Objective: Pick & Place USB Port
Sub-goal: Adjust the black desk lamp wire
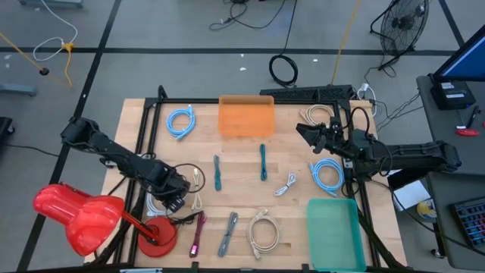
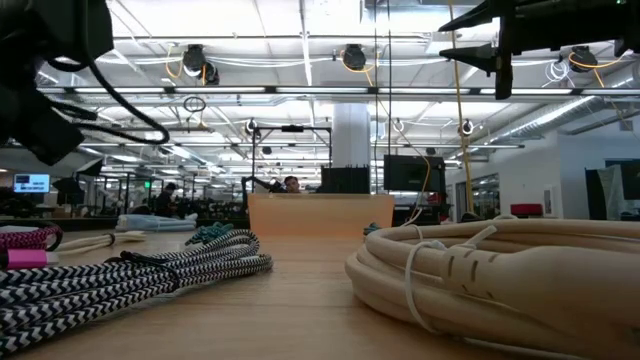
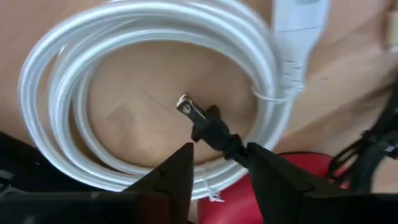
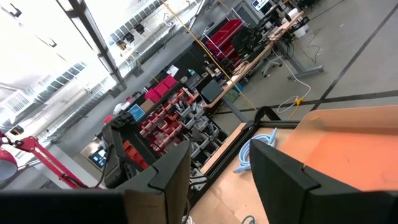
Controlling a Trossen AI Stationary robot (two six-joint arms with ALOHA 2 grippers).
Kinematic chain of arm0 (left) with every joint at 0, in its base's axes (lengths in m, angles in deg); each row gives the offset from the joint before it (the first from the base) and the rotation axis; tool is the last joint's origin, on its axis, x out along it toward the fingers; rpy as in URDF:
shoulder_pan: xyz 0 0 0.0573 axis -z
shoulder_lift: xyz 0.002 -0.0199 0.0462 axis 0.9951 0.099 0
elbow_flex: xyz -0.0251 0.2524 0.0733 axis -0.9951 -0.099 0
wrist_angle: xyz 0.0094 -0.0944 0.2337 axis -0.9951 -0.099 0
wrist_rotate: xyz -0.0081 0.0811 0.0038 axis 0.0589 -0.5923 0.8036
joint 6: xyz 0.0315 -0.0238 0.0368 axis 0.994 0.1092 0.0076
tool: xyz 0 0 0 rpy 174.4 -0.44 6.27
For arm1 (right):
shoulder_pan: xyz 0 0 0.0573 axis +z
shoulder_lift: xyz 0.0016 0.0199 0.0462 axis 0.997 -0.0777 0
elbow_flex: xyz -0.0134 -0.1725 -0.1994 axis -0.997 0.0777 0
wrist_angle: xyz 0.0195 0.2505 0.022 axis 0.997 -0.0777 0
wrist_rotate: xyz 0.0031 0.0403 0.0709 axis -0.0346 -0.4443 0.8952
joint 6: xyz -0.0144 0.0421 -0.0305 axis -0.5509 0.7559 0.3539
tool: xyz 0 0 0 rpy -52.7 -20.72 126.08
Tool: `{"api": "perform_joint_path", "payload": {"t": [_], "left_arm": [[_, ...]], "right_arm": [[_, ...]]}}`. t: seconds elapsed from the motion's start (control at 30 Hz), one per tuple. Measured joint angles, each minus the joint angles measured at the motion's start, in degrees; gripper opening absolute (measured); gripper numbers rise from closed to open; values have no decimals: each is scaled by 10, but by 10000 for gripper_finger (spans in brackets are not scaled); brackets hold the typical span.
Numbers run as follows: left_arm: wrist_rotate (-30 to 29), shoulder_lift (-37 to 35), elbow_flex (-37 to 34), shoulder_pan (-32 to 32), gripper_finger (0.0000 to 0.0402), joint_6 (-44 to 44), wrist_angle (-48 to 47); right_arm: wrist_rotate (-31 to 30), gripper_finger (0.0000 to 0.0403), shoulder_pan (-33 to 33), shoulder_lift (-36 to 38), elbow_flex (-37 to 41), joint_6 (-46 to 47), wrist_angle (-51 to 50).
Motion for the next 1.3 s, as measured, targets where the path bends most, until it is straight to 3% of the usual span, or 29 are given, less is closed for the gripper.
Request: {"api": "perform_joint_path", "payload": {"t": [0.13, 0.27, 0.83, 1.3], "left_arm": [[0, 0, -16, 0, 198, 0, 14], [-5, 0, -18, 0, 207, 0, 16], [-15, 2, -33, -1, 75, -14, 82], [12, -3, -25, 0, 77, 5, 69]], "right_arm": [[0, 155, 0, 0, 0, -1, 0], [0, 155, 0, 0, 0, -2, 0], [0, 155, 0, 0, 0, -1, 0], [0, 155, 0, 0, 0, -2, 0]]}}
